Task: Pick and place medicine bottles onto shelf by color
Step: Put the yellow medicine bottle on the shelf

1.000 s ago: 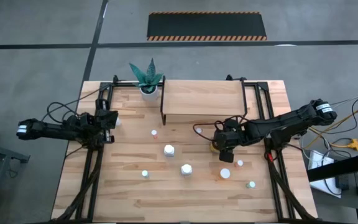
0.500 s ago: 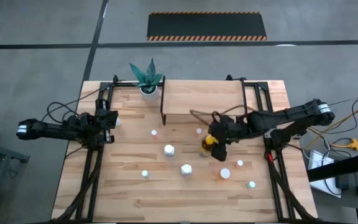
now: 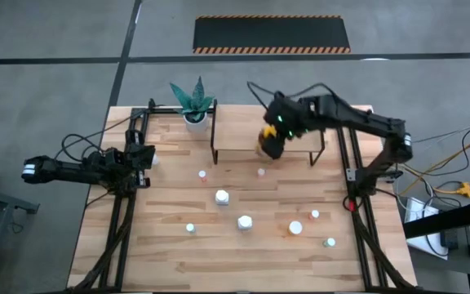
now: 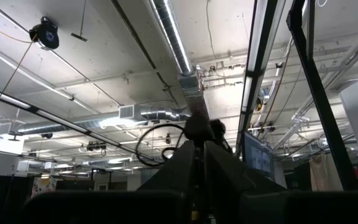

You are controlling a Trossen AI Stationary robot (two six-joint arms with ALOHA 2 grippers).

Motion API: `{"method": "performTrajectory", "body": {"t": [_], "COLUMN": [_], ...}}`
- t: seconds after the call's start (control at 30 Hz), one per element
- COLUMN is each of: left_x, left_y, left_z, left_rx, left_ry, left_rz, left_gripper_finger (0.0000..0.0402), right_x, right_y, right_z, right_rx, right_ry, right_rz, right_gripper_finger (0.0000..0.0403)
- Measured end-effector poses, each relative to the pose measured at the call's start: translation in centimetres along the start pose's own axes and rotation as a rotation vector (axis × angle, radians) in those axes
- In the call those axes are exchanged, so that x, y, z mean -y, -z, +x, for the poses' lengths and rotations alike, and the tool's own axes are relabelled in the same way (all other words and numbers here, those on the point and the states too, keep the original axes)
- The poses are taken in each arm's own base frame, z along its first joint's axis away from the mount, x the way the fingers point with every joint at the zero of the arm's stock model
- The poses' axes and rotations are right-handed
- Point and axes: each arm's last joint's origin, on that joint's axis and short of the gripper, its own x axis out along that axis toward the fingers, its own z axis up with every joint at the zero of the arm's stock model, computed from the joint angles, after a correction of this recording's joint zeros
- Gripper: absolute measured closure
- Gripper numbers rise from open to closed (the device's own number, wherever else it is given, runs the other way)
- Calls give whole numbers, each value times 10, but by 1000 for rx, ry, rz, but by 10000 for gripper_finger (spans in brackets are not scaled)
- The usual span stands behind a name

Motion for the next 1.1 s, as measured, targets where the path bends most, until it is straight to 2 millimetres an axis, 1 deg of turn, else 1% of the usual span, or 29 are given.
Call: {"method": "performTrajectory", "body": {"t": [0.13,0.23,0.33,0.57,0.73,0.97,1.1], "left_x": [0,0,0,0,0,0,0], "left_y": [0,0,0,0,0,0,0], "left_z": [0,0,0,0,0,0,0], "left_rx": [1,1,0,0,0,0,0], "left_ry": [0,0,0,0,1,0,0], "left_rz": [0,0,0,0,0,-1,-1], "left_gripper_finger": [382,382,382,382,382,382,382], "right_x": [19,30,36,43,42,44,45], "right_y": [-24,-38,-48,-54,-55,-55,-57], "right_z": [0,11,26,42,43,43,39], "right_rx": [10,0,-39,-93,-95,-94,-80], "right_ry": [34,42,0,14,2,12,12], "right_rz": [-13,-38,-61,-110,-127,-128,-126], "right_gripper_finger": [184,184,184,183,180,138,124]}}
